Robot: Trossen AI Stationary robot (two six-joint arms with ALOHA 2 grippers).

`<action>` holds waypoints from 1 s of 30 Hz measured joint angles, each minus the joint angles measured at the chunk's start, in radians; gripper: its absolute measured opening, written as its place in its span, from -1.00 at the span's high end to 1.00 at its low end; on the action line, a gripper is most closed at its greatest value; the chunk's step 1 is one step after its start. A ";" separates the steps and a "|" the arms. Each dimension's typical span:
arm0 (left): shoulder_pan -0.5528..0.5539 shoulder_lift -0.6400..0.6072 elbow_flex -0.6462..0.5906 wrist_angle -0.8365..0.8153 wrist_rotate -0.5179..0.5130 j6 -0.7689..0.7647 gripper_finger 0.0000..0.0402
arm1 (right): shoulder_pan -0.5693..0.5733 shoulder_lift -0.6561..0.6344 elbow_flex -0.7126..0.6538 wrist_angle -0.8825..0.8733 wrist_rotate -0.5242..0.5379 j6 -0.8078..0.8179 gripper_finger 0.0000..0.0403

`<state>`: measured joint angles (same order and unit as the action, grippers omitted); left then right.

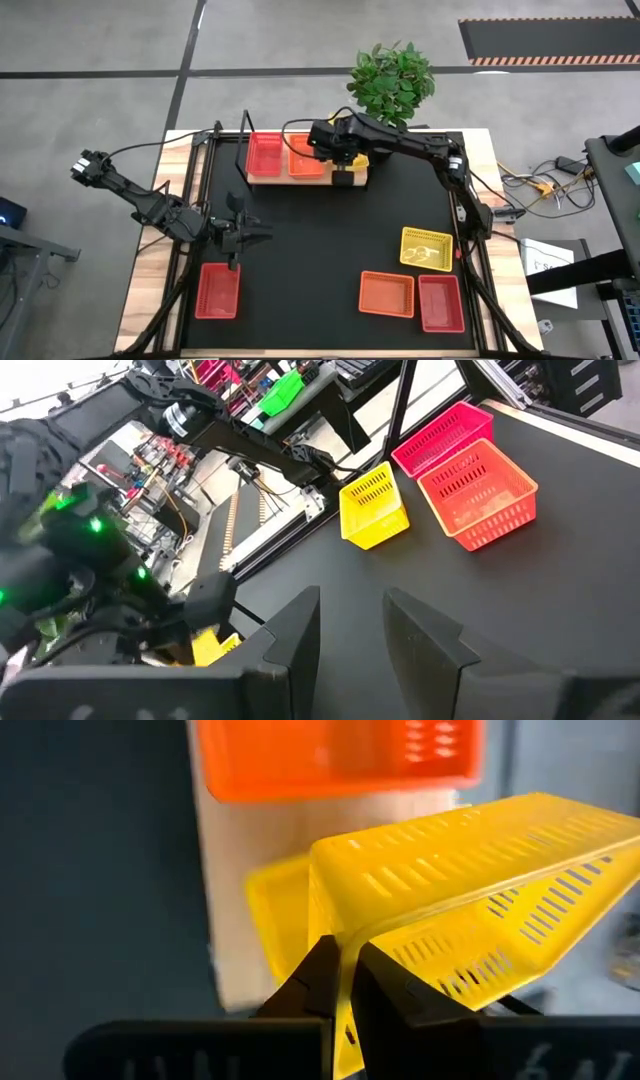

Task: Stack baskets on shelf by color
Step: Stack the top yellow bin on top of the yellow bin on the shelf

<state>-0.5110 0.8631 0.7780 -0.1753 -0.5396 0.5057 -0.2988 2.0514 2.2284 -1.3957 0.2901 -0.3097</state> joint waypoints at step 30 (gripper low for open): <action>0.000 0.000 0.000 0.000 0.000 0.008 0.52 | 0.010 0.162 0.019 -0.005 -0.057 0.071 0.88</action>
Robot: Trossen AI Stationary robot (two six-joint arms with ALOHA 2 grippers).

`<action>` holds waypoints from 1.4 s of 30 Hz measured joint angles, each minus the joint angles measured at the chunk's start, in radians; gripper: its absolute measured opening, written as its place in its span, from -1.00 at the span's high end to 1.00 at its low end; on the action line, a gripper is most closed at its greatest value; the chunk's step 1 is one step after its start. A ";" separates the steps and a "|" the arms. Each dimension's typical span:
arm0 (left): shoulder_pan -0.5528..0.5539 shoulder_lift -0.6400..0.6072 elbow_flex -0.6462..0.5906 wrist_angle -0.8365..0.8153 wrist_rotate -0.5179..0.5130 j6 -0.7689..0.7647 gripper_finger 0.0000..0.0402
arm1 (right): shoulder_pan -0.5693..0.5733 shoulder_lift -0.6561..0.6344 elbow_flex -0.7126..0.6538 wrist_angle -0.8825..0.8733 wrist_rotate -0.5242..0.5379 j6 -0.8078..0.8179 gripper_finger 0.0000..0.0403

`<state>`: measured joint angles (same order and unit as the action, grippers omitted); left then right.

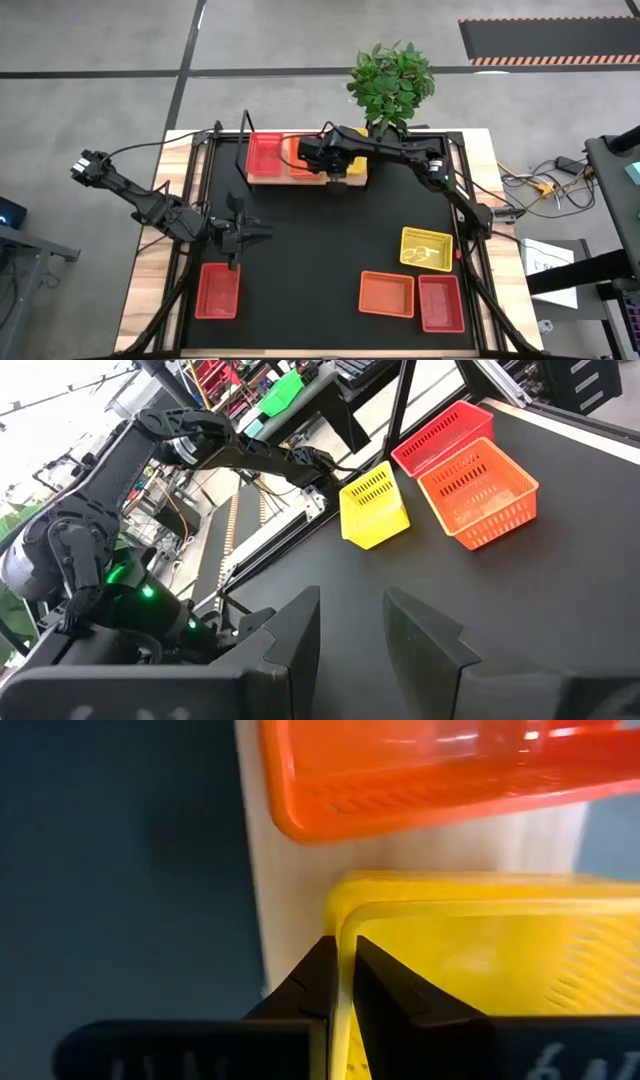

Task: Stack baskets on shelf by color
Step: Stack the top yellow bin on top of the yellow bin on the shelf

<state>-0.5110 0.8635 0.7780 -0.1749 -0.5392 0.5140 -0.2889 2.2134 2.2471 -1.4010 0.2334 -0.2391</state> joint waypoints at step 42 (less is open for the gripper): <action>0.000 0.000 0.000 0.001 0.000 0.007 0.52 | -0.019 -0.025 -0.017 0.035 -0.024 -0.041 0.95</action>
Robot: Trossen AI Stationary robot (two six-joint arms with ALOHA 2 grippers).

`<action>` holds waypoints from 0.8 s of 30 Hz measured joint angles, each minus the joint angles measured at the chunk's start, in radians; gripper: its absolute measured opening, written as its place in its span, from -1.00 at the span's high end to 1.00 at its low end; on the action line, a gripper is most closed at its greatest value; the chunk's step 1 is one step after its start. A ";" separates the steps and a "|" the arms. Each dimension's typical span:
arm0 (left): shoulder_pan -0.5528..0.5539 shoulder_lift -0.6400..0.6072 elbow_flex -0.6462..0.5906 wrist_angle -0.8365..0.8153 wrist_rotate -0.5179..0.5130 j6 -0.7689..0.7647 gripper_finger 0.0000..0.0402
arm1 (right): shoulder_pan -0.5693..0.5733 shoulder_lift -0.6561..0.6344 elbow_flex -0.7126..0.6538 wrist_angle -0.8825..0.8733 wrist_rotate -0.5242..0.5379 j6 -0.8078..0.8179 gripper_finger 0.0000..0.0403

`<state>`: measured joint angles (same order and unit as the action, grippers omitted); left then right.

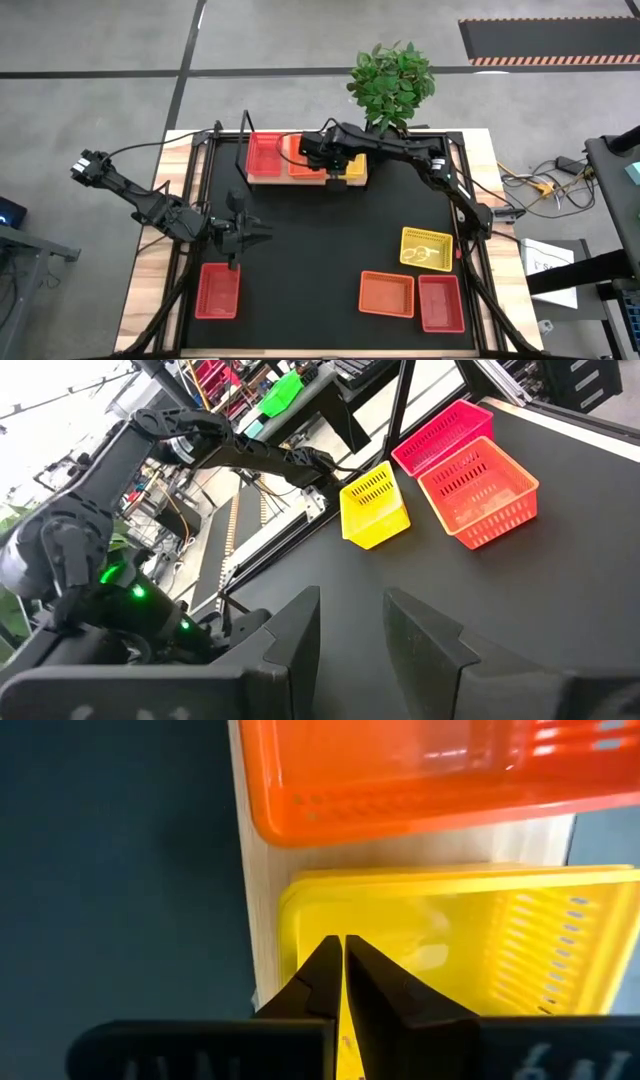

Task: Stack baskets on shelf by color
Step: Stack the top yellow bin on top of the yellow bin on the shelf, then stack the left red bin on top of the red bin on the shelf

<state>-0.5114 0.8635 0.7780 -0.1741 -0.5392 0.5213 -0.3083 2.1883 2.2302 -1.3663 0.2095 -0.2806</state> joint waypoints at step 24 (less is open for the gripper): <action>0.000 0.000 0.000 0.000 0.000 -0.008 0.52 | 0.016 -0.002 0.057 -0.073 -0.025 0.006 0.96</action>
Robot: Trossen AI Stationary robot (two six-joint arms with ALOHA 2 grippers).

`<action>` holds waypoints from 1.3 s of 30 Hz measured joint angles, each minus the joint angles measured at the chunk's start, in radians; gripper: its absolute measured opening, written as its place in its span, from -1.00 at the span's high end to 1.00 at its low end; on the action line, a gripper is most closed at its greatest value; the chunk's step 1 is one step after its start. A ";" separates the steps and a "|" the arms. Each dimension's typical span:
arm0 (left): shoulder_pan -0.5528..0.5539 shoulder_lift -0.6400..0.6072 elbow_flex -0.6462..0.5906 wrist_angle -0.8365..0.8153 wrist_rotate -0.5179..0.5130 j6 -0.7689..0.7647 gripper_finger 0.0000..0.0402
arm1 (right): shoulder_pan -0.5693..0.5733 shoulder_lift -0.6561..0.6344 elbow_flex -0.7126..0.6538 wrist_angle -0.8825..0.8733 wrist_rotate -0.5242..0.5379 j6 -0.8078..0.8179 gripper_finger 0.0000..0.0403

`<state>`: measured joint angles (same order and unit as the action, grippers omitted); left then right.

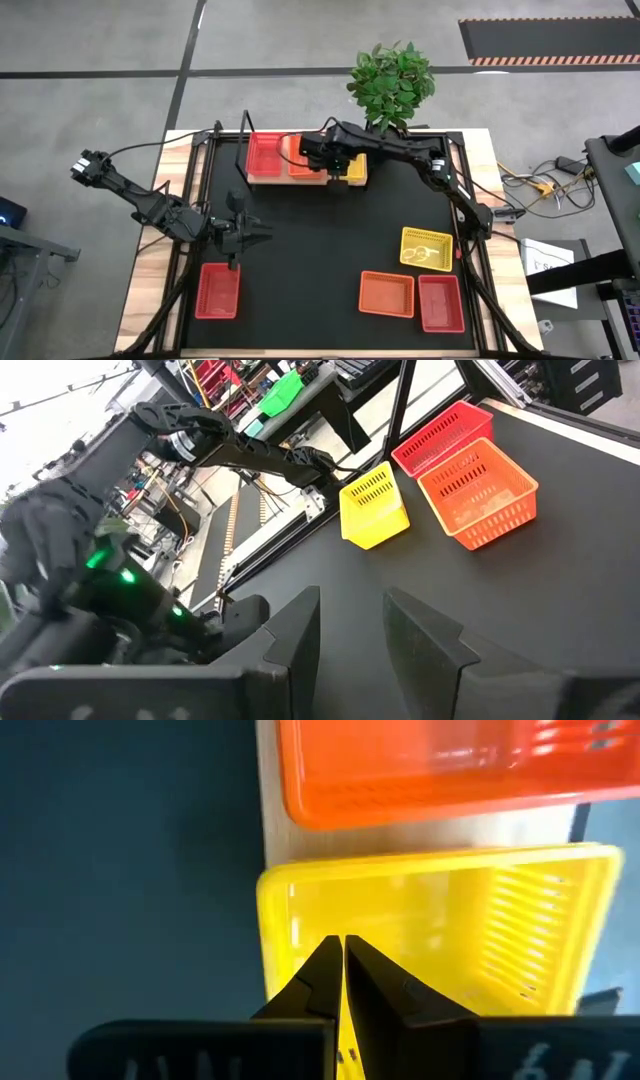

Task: Stack baskets on shelf by color
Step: Stack the left red bin on top of the red bin on the shelf

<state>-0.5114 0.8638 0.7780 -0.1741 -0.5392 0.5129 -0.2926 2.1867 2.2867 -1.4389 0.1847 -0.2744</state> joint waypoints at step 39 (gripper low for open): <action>-0.101 0.349 0.067 -0.018 0.108 -0.930 0.52 | 0.563 -0.621 -1.047 1.229 -0.002 -0.106 0.96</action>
<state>-0.6128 1.2131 0.8453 -0.1917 -0.4309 -0.4172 0.2707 1.5657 1.2402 -0.2101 0.1830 -0.3804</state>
